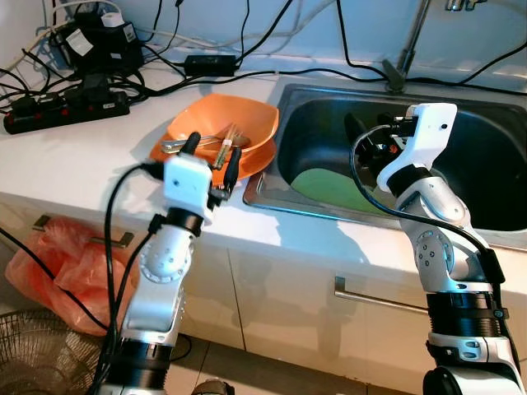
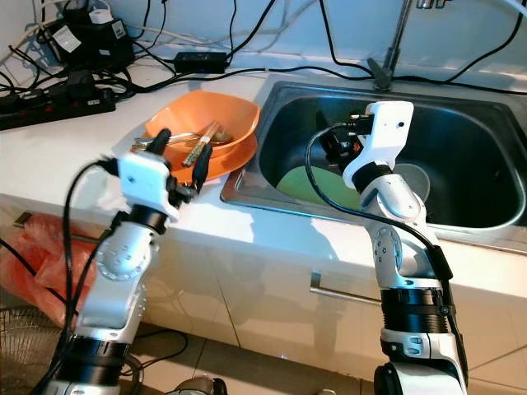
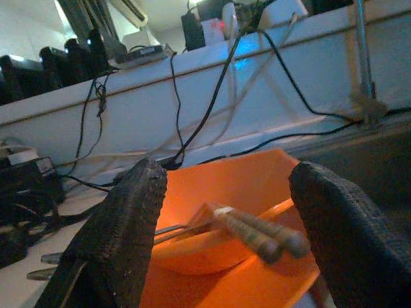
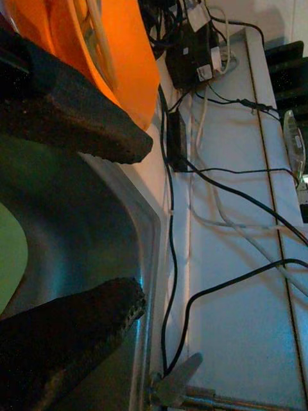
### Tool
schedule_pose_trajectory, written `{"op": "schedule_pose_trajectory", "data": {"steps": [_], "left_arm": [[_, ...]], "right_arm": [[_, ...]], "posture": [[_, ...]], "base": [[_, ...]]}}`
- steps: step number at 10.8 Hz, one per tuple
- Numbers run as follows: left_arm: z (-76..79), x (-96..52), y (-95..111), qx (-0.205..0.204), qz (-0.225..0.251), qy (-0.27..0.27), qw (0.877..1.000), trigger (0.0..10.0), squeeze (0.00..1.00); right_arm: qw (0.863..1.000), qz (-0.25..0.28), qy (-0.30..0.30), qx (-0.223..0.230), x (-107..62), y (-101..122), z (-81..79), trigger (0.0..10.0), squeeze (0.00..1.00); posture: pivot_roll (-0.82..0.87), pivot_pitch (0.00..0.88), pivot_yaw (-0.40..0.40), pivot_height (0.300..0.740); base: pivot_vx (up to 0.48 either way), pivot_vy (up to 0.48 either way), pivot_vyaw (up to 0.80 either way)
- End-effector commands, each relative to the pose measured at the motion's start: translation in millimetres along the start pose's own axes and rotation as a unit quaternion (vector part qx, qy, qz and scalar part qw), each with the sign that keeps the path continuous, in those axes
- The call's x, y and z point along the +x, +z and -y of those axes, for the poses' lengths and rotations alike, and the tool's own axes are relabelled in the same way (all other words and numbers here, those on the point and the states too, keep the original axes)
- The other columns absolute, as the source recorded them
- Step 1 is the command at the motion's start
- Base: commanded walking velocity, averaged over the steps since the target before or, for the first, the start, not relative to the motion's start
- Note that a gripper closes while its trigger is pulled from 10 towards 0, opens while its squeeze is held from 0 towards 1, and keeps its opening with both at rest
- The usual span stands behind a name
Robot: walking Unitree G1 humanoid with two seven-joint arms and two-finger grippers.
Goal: Kitchen organization
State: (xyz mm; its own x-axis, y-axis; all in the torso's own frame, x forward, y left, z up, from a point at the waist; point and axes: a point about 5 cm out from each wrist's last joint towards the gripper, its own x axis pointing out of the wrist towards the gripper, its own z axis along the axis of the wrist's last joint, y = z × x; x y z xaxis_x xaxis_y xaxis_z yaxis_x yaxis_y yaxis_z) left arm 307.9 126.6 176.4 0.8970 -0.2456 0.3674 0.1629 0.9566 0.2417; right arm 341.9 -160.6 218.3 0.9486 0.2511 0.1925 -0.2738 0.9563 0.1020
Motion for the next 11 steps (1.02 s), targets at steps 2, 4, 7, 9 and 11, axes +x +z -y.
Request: {"op": "schedule_pose_trajectory", "data": {"steps": [2,4,7,9,11], "left_arm": [[-7.2,7.8,-4.8,0.027,0.013,0.014,0.999,10.0,0.00],[-9.6,13.0,-13.8,0.044,0.014,0.013,0.999,10.0,0.00],[-10.8,17.2,-22.1,0.049,0.023,0.006,0.998,0.0,0.00],[-11.6,20.2,-23.6,0.051,0.028,0.007,0.998,0.0,0.00],[-10.6,22.3,-23.6,0.050,0.034,0.006,0.998,0.0,0.00]], "right_arm": [[1.000,0.003,0.009,0.002,0.2,2.6,-3.7,10.0,0.00],[1.000,0.004,0.006,0.002,-0.7,3.6,-3.0,10.0,0.00],[1.000,0.005,0.003,0.003,-2.1,3.5,-3.4,10.0,0.00],[1.000,0.005,0.002,0.003,-2.2,3.8,-3.3,10.0,0.00],[1.000,0.005,0.001,0.002,-2.6,3.8,-2.8,10.0,0.00]], "posture": [[0.01,0.030,0.042,0.740],[0.00,0.028,0.045,0.740],[-0.01,0.030,0.050,0.740],[-0.01,0.032,0.051,0.740],[-0.01,0.034,0.053,0.740]], "base": [[0.000,0.000,0.00],[0.000,0.000,0.00],[0.000,0.000,0.00],[0.000,0.000,0.00],[0.000,0.000,0.00]]}}
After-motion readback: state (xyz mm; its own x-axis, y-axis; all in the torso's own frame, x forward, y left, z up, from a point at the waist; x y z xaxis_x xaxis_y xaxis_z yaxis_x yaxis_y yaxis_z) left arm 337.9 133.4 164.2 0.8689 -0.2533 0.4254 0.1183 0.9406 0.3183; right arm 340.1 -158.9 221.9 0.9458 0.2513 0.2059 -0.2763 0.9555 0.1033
